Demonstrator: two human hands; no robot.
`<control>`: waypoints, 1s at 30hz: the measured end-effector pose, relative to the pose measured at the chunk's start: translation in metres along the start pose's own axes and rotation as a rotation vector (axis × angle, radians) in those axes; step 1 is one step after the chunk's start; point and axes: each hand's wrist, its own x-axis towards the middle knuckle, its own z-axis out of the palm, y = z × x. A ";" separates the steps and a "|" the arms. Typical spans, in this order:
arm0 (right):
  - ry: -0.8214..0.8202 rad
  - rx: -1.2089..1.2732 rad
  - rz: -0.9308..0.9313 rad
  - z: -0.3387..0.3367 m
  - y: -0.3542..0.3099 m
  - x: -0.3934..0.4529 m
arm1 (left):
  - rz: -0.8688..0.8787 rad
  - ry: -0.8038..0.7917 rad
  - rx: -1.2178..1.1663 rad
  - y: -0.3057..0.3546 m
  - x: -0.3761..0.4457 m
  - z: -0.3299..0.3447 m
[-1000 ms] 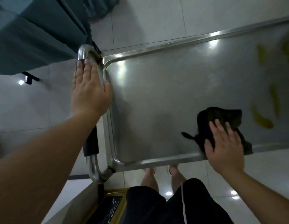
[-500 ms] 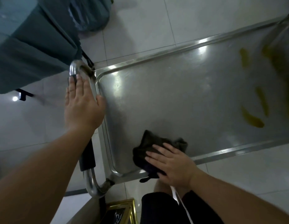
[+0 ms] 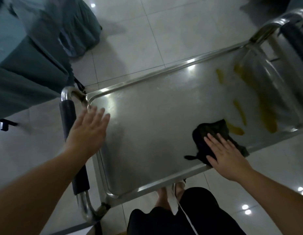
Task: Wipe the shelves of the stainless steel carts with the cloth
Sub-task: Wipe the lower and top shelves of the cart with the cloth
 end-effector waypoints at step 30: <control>0.215 -0.066 -0.318 -0.036 0.261 0.035 | -0.712 0.056 -0.644 0.317 0.164 -0.005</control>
